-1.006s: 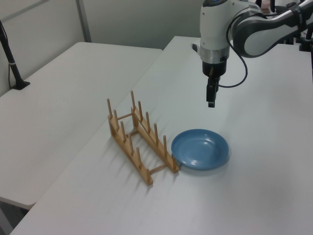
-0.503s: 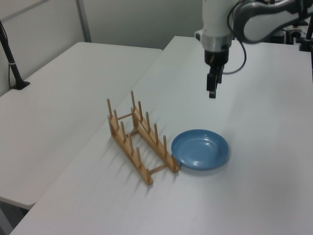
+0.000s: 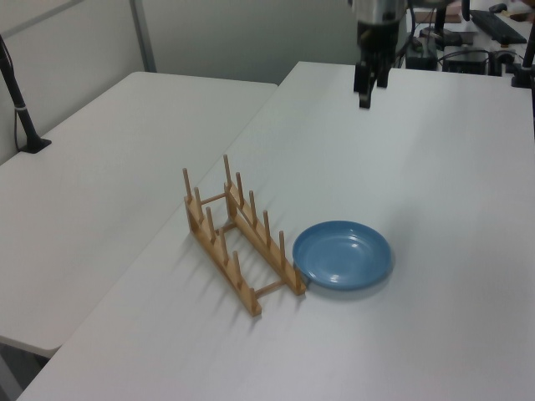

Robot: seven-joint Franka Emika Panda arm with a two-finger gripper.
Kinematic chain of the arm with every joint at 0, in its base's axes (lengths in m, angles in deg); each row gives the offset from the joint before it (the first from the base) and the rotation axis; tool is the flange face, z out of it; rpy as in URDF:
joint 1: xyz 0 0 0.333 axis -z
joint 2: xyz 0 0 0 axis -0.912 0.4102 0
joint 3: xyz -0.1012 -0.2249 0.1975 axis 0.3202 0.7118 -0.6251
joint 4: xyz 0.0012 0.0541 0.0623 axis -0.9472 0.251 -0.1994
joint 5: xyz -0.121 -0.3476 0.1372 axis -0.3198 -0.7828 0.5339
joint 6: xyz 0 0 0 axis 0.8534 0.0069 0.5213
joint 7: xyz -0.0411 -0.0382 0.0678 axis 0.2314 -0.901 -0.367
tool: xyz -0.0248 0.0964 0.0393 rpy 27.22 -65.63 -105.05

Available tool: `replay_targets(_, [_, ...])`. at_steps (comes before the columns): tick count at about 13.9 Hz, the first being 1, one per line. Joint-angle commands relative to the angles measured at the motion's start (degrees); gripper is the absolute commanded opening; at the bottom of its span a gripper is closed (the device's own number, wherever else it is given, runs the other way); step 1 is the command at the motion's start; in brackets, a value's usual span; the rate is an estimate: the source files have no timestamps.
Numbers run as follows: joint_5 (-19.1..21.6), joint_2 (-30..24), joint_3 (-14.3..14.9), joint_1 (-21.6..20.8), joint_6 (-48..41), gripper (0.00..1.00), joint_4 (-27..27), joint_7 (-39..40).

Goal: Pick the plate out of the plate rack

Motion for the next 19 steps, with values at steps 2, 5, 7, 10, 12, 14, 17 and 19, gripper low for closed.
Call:
replay_targets(2, [1.5,-4.12,5.76,-0.24,-1.59,1.0,-0.33,5.61])
replay_targets(5, [4.73,-5.88,11.55,0.11,-3.69,1.0,-1.29,22.01])
replay_targets(7, [9.14,-5.71,12.54,3.18,-5.1,1.0,-3.49,27.32])
replay_targets(10, [9.06,-5.27,11.13,2.48,-4.32,1.0,-2.97,23.04])
replay_targets(12, [9.06,-5.18,11.13,2.66,-4.31,1.0,-2.88,23.46])
replay_targets(14, [9.06,-5.09,11.13,2.48,-4.31,1.0,-2.71,24.52])
replay_targets(17, [8.97,-5.09,9.91,1.52,-4.31,1.0,-1.39,24.35])
replay_targets(19, [8.45,-4.74,7.72,0.56,-4.14,1.0,-0.08,24.18])
